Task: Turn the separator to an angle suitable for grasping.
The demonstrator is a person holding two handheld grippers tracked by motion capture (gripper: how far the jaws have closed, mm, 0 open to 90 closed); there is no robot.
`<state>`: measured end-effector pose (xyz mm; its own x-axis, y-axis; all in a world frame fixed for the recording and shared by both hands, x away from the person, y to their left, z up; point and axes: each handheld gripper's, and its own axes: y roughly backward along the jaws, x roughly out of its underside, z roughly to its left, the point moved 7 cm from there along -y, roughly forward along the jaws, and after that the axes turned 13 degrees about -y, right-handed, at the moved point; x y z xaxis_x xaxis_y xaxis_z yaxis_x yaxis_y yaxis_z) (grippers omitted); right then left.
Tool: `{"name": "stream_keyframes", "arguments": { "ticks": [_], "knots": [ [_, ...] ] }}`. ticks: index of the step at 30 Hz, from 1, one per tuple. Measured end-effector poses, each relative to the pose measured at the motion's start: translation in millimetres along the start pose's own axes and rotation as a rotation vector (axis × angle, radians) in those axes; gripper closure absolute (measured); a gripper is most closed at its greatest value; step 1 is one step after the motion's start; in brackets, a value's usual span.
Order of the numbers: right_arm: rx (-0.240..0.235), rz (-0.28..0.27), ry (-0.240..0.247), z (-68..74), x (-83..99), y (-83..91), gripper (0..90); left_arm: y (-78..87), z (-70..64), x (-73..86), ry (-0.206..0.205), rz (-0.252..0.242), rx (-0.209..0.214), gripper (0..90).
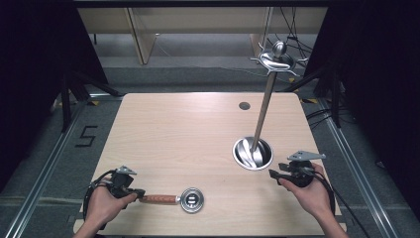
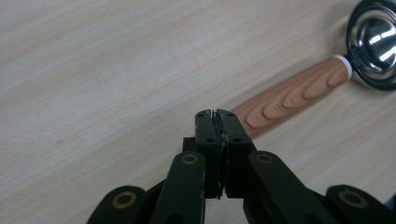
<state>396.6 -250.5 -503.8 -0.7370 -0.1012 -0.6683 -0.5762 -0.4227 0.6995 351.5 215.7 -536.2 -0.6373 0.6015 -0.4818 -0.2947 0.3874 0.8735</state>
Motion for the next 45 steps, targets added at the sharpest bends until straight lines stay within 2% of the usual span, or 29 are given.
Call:
{"name": "stream_keyframes", "arguments": {
  "ticks": [1, 2, 3, 4, 5, 6, 8, 9, 11, 12, 13, 16, 18, 20, 21, 22, 23, 24, 25, 26, 27, 33, 36, 39, 42, 43, 44, 45],
  "knots": [
    [0.021, 0.017, 0.009, -1.6, 3.4, -0.9, 53.4, -1.1, -1.4, -0.4, 0.004, -0.001, 0.011, 87.9],
    [0.021, 0.017, 0.009, -1.6, 3.4, -0.9, 53.4, -1.3, -2.5, -0.1, -0.004, 0.011, 0.011, 87.9],
    [0.018, 0.035, -0.017, 1.5, 4.9, -0.6, 53.7, -1.5, -4.0, 0.6, -0.007, 0.029, 0.023, 88.9],
    [0.018, 0.035, -0.017, 1.5, 4.9, -0.6, 53.7, -2.9, -7.2, 0.1, 0.013, 0.027, 0.034, 88.9],
    [0.022, 0.020, 0.021, -0.3, 4.0, -2.0, 53.7, -2.0, -8.2, 3.3, -0.011, 0.069, 0.055, 89.1],
    [0.020, 0.014, 0.046, 0.6, 2.7, -2.5, 53.6, -3.5, -10.6, 3.9, -0.009, 0.078, 0.061, 89.2],
    [0.029, 0.020, 0.036, 1.2, 3.7, -2.4, 53.5, -7.0, -15.7, 5.6, -0.002, 0.108, 0.074, 89.3],
    [0.016, 0.021, 0.024, 3.7, 3.0, -2.0, 53.3, -9.7, -20.7, 5.7, 0.028, 0.111, 0.081, 89.3],
    [0.016, 0.033, 0.008, 5.0, 4.4, -1.7, 53.2, -13.7, -24.5, 6.2, 0.020, 0.130, 0.105, 89.3],
    [0.024, 0.034, 0.016, 3.6, 4.4, -1.9, 53.0, -15.0, -27.5, 6.4, 0.045, 0.143, 0.104, 89.3],
    [0.024, 0.034, 0.016, 3.6, 4.4, -1.9, 53.0, -17.0, -27.5, 6.3, 0.035, 0.144, 0.102, 89.3],
    [0.015, 0.033, 0.010, 4.9, 4.4, -2.0, 52.6, -19.1, -26.8, 4.0, 0.042, 0.162, 0.079, 89.3],
    [0.013, 0.030, 0.009, 5.1, 4.5, -2.2, 52.3, -20.5, -24.5, 2.0, 0.042, 0.164, 0.076, 89.3],
    [0.014, 0.020, 0.026, 4.3, 4.3, -3.2, 52.0, -22.2, -22.5, -1.9, 0.060, 0.163, 0.074, 89.3],
    [0.032, 0.024, 0.032, 2.6, 4.4, -3.3, 51.9, -21.5, -18.7, -2.0, 0.035, 0.187, 0.069, 89.4],
    [0.021, 0.009, 0.057, 2.3, 2.6, -4.5, 51.7, -23.1, -17.0, -4.6, 0.049, 0.178, 0.061, 89.3],
    [0.018, 0.007, 0.058, 3.1, 2.5, -4.2, 51.7, -23.9, -14.0, -6.5, 0.044, 0.179, 0.056, 89.4],
    [0.011, 0.033, 0.009, 7.1, 4.9, -2.5, 51.5, -23.9, -11.0, -7.7, 0.039, 0.189, 0.053, 89.3],
    [0.013, 0.028, 0.030, 5.7, 4.8, -3.5, 51.4, -24.6, -9.4, -9.5, 0.053, 0.190, 0.046, 89.3],
    [0.009, 0.041, 0.008, 7.4, 5.8, -3.3, 51.3, -25.7, -6.7, -11.3, 0.053, 0.189, 0.038, 89.3],
    [0.010, 0.039, 0.034, 5.8, 6.0, -4.6, 51.1, -27.9, -0.8, -16.2, 0.057, 0.187, 0.024, 89.3],
    [0.008, 0.037, 0.034, 6.2, 6.1, -5.5, 50.5, -34.9, 14.2, -32.1, 0.093, 0.190, -0.008, 89.3],
    [0.008, 0.045, 0.028, 6.3, 6.9, -5.7, 50.2, -40.3, 23.7, -43.3, 0.085, 0.189, -0.025, 89.3],
    [0.010, 0.052, 0.009, 7.3, 7.1, -5.4, 50.0, -44.4, 30.9, -54.5, 0.061, 0.217, -0.035, 89.3],
    [0.008, 0.050, 0.006, 7.3, 7.2, -5.7, 49.8, -53.6, 31.9, -69.6, 0.086, 0.186, -0.050, 89.4],
    [0.006, 0.053, 0.000, 7.4, 7.5, -5.8, 49.7, -54.6, 32.8, -73.5, 0.070, 0.202, -0.050, 89.4],
    [0.007, 0.047, 0.015, 6.3, 7.6, -6.5, 49.6, -56.9, 32.7, -77.9, 0.070, 0.203, -0.054, 89.3],
    [0.005, 0.053, 0.001, 7.4, 7.8, -5.8, 49.4, -59.5, 32.5, -82.3, 0.069, 0.198, -0.053, 89.3]
  ]
}}
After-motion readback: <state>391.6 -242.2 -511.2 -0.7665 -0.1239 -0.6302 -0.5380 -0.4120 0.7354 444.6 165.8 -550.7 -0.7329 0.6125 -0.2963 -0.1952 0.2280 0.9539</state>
